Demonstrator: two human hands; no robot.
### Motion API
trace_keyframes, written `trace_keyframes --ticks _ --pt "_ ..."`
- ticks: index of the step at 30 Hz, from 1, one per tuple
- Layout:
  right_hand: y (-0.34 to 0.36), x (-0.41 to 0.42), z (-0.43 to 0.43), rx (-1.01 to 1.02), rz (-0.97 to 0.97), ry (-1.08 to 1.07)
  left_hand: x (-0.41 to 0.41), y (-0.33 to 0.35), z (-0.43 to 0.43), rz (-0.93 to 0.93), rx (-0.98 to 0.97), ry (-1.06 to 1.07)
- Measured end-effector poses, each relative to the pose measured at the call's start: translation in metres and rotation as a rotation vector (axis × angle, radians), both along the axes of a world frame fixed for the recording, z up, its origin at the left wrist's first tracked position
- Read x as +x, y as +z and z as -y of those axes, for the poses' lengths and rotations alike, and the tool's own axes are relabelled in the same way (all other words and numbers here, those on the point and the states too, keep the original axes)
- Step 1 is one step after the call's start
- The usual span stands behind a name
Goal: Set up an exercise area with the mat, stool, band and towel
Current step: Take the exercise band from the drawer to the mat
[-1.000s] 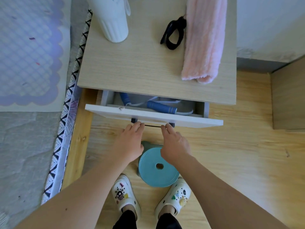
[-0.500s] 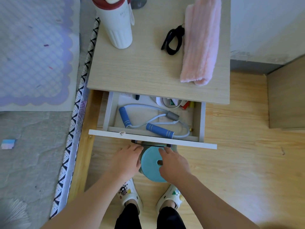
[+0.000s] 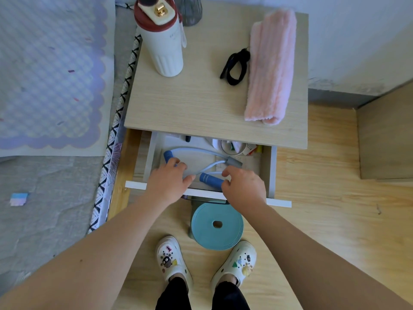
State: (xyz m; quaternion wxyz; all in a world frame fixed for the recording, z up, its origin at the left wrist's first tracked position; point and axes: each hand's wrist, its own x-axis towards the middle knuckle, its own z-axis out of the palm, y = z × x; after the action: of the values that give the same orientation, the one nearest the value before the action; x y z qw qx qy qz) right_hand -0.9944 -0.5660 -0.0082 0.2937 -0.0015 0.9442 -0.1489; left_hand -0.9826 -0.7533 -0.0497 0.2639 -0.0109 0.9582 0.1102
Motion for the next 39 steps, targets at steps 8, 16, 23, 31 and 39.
trace_keyframes --ticks 8,16,23,31,39 --pt "-0.019 -0.002 0.002 0.084 0.249 -0.048 -0.019 -0.026 0.006 0.268 -0.044 -0.015" --pt "-0.025 -0.013 0.002 0.051 0.348 -0.145 -0.028 -0.022 0.005 0.052 0.128 0.019" --pt "0.000 -0.004 -0.008 -0.139 0.255 -0.429 -0.015 0.024 -0.006 -0.111 0.409 0.171" --pt "0.080 0.022 -0.023 -0.178 0.052 -0.606 0.002 0.114 -0.006 -0.131 0.645 0.342" --pt "0.187 0.049 -0.034 -0.103 -0.177 -0.578 0.001 0.214 -0.006 -0.113 0.740 0.293"
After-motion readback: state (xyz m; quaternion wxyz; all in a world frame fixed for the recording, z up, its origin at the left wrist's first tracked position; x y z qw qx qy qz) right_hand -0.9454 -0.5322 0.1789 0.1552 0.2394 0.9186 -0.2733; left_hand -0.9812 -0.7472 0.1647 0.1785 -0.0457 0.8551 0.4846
